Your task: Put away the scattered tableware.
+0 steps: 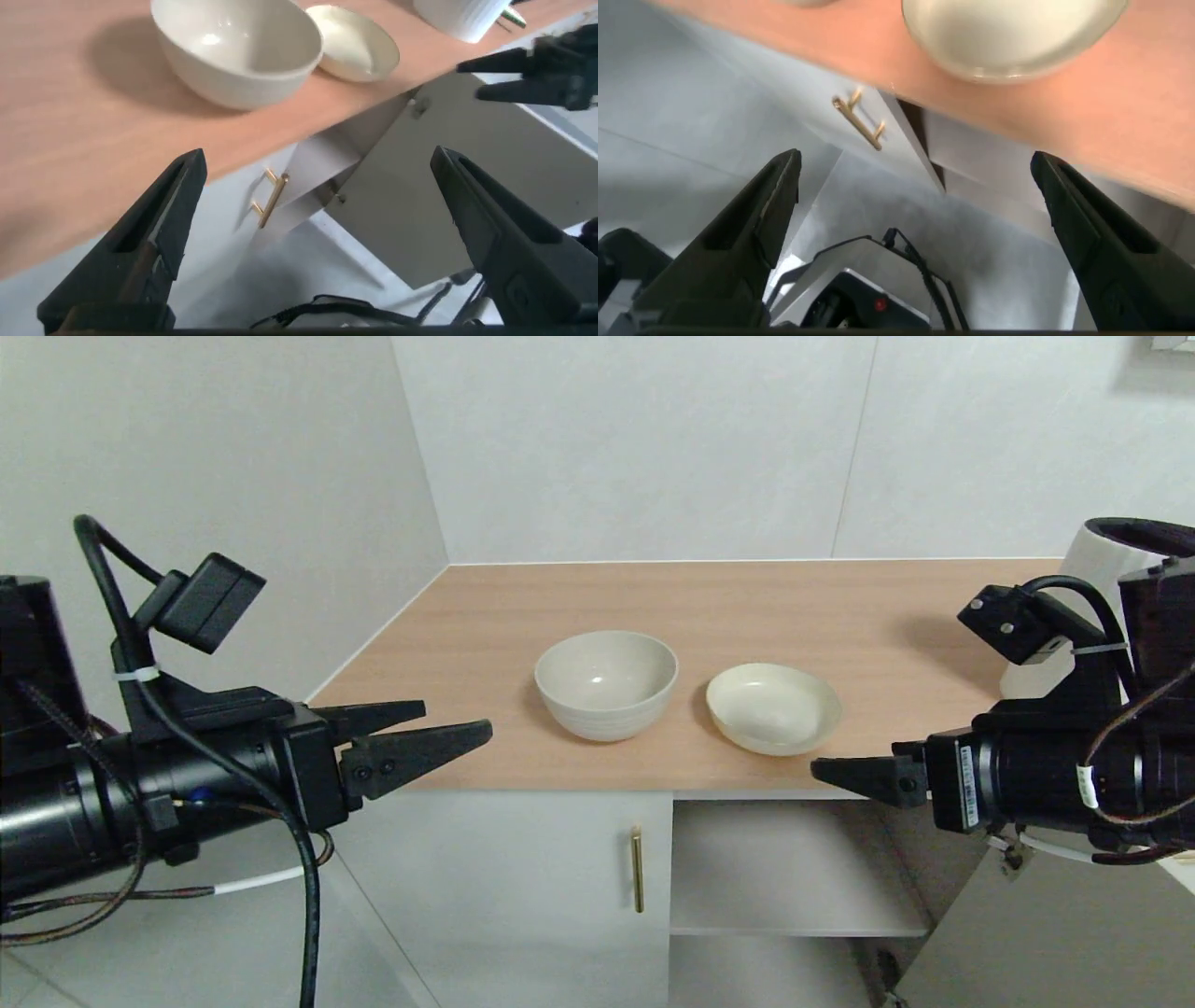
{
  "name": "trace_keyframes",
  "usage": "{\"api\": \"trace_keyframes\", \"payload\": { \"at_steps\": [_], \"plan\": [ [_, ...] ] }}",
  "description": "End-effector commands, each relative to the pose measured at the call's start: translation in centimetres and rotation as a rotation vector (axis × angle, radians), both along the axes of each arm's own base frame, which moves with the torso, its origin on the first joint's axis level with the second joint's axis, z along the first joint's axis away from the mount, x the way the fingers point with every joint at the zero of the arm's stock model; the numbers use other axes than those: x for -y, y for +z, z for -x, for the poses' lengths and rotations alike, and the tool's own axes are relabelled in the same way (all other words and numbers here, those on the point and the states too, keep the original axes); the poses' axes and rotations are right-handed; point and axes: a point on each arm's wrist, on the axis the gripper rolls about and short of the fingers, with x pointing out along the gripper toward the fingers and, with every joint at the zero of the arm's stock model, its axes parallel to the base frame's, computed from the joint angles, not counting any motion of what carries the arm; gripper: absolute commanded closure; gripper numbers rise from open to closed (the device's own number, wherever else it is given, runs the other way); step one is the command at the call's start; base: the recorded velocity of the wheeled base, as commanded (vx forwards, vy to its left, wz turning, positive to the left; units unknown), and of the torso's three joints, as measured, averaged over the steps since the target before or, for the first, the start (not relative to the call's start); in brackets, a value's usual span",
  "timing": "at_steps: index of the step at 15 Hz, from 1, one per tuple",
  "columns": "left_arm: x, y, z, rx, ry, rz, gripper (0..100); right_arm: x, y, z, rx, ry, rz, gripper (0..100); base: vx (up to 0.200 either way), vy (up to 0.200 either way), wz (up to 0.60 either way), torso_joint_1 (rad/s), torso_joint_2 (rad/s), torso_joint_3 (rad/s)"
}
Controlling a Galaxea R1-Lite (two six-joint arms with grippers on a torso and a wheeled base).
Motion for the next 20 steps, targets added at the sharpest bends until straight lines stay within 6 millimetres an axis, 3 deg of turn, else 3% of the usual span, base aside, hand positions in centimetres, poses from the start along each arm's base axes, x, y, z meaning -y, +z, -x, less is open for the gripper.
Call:
{"api": "trace_keyframes", "payload": {
  "at_steps": [1,5,9,12,14,18,20],
  "plan": [
    [0.2,-0.3,-1.2,-0.026,0.008,-0.006,0,0.1,-0.1,-0.2,-0.002,-0.008,0.001,0,0.0,0.0,0.0,0.212,-0.5,-0.276],
    [1.1,-0.7,-3.5,-0.198,0.043,0.053,0,-0.2,-0.7,-1.0,-0.026,-0.011,0.017,0,0.0,0.0,0.0,0.221,-0.5,-0.278],
    [2.0,0.2,-5.1,-0.408,0.15,0.128,0,-0.3,-0.7,-1.6,0.0,-0.025,0.0,0,0.0,0.0,0.0,0.063,-0.13,-0.07],
    [3.1,-1.5,-6.7,-0.486,0.254,0.121,0,-0.9,-0.6,-2.8,-0.022,-0.047,-0.007,0,0.0,0.0,0.0,0.0,0.0,0.0],
    [4.9,-3.0,-8.5,-0.551,0.351,0.135,0,-1.4,-0.3,-4.7,-0.113,-0.175,-0.038,0,0.0,0.0,0.0,0.0,0.0,0.0],
    [6.0,-4.1,-10.5,-0.587,0.438,0.156,0,-1.7,-1.7,-8.1,-0.141,-0.361,-0.016,0,0.0,0.0,0.0,0.0,0.0,0.0],
    [6.6,-5.5,-11.4,-0.613,0.468,0.134,0,-1.8,-2.1,-8.5,-0.151,-0.378,-0.019,0,0.0,0.0,0.0,0.0,0.0,0.0]
  ]
}}
